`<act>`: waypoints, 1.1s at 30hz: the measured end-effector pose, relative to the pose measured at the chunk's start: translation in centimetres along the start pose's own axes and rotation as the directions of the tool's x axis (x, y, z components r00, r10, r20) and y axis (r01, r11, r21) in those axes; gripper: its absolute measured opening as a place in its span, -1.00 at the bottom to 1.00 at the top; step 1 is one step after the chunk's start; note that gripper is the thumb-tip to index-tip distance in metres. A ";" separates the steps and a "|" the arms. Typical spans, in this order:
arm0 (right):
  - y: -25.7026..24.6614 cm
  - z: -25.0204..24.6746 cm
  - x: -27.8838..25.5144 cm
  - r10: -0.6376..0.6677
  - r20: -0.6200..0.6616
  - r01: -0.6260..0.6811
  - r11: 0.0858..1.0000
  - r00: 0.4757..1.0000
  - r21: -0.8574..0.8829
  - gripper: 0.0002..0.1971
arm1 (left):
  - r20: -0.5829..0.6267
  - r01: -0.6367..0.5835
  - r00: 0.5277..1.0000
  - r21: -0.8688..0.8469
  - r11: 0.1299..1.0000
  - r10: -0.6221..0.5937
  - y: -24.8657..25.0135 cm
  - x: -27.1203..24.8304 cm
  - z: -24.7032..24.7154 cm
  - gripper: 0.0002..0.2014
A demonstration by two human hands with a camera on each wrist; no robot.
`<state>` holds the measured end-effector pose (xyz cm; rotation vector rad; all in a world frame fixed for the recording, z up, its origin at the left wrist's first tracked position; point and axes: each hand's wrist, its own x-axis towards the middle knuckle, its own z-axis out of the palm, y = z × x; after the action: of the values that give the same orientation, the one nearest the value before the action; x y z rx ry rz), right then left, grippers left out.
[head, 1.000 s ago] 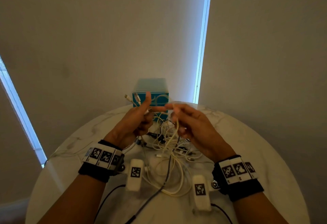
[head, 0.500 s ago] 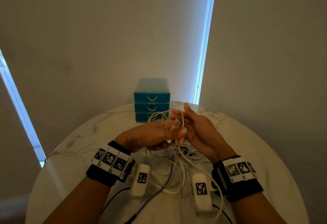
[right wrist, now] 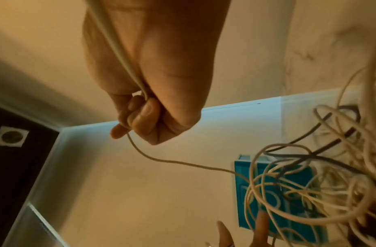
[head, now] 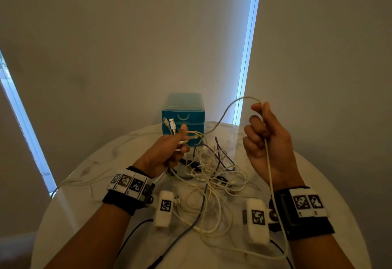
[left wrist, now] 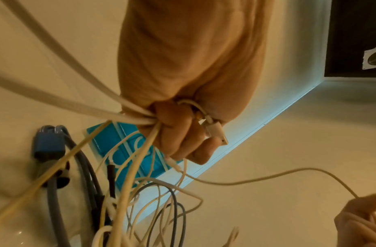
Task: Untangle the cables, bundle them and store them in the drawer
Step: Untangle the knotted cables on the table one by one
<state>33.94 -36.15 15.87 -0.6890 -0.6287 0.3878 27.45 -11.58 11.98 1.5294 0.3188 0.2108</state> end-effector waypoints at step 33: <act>4.0 1.4 1.0 0.092 0.026 -0.050 0.733 0.995 -0.678 -0.70 | 0.285 -0.014 0.957 0.210 0.978 -0.048 12.1 -5.9 -4.3 -0.56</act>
<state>33.23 -32.13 14.35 -1.4180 -0.8090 0.2389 21.26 -9.03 24.37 1.7403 0.1236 -0.0645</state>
